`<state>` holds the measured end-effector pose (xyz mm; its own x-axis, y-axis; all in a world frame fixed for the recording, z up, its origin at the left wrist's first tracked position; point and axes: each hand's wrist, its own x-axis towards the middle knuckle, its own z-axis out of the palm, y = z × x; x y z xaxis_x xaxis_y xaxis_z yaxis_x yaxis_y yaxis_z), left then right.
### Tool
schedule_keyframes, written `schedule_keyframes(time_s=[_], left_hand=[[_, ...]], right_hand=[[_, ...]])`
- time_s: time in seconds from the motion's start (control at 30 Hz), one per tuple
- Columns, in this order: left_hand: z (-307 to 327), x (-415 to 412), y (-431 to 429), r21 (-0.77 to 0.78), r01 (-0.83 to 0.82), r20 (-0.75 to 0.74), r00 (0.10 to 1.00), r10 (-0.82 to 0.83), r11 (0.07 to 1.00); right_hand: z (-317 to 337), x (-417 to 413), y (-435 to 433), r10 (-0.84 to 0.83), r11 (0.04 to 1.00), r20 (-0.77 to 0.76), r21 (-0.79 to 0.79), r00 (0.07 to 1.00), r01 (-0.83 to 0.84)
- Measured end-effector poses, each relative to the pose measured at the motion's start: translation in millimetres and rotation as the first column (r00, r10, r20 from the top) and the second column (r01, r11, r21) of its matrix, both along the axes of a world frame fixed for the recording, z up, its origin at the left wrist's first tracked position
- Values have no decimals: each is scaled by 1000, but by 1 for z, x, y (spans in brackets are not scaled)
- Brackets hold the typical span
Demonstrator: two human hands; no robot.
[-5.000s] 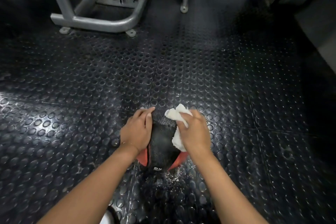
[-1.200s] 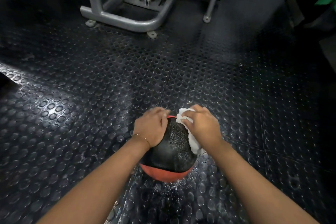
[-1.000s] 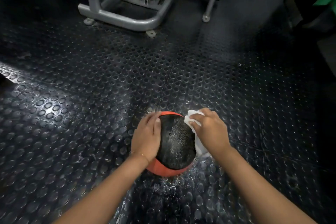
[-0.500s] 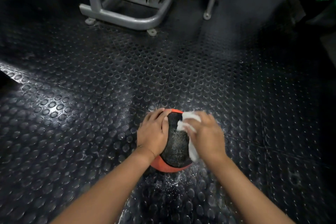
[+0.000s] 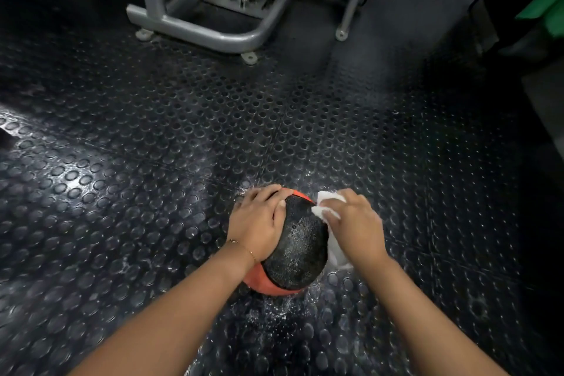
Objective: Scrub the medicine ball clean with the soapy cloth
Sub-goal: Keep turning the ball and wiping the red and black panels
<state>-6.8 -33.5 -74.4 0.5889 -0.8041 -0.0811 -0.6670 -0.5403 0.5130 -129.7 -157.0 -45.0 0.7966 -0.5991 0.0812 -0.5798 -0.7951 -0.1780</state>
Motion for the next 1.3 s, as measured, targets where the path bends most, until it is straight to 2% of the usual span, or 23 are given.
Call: schedule_keyframes(time_s=[0.03,0.07,0.13,0.17,0.2,0.23,0.27,0.3,0.37,0.43,0.5,0.57,0.63,0.7,0.83,0.9,1.03,1.1,1.2,1.3], left_hand=[[0,-3,1,-3,9,14,1000,-9,1000],[-1,-5,1,-6,12,24,1000,-12,1000],[-2,-4,-2,-6,-10,5,1000,10,1000],[-3,-1,-5,-3,-32,-19,999,32,999],[-3,2,-8,1,-60,-48,997,60,998],[-3,4,-11,4,-88,-73,993,88,996],[-3,5,-12,7,-116,-92,989,116,993],[-4,6,-13,9,-142,-105,984,142,990],[-6,7,-12,17,-177,-117,977,177,984],[-6,7,-11,19,-180,-117,976,181,983],[-4,8,-13,19,-178,-125,976,179,984],[-2,7,-16,20,-186,-130,974,187,982],[0,5,-18,20,-186,-117,975,187,982],[1,2,-18,26,-174,-100,979,176,984],[2,-4,-17,23,-157,-47,986,158,987],[2,-1,-19,16,-159,-70,985,160,987],[2,6,-18,18,-136,-97,986,137,991],[1,4,-13,20,-92,-69,993,94,996],[-1,0,-10,21,-46,-21,999,46,999],[1,0,-15,7,-87,-29,996,87,996]], right_hand=[[-3,4,-7,-77,986,-21,148,997,79],[-1,5,-12,-129,938,19,328,991,116],[16,3,-14,-232,773,216,632,948,45],[26,-2,-13,-299,628,309,776,903,-58],[37,-7,-10,-394,415,351,893,849,-177],[41,-11,-8,-467,240,331,940,820,-243],[42,-13,-4,-483,172,294,956,825,-240],[39,-11,0,-446,210,277,957,851,-201],[24,-3,9,-347,481,265,874,900,-72],[11,4,13,-353,706,288,707,890,51],[13,7,16,-388,802,334,582,859,136],[16,8,23,-292,890,314,434,903,137],[12,11,30,-202,918,165,375,965,128],[5,12,30,-192,913,30,372,981,167],[-4,5,20,-210,905,214,411,954,107],[-7,-7,35,-158,939,259,338,953,64],[-15,-36,75,69,982,317,148,946,-121],[-14,-29,64,16,983,347,167,938,-78],[-9,3,37,-185,955,312,281,932,95],[-10,12,30,-178,965,275,234,945,113]])
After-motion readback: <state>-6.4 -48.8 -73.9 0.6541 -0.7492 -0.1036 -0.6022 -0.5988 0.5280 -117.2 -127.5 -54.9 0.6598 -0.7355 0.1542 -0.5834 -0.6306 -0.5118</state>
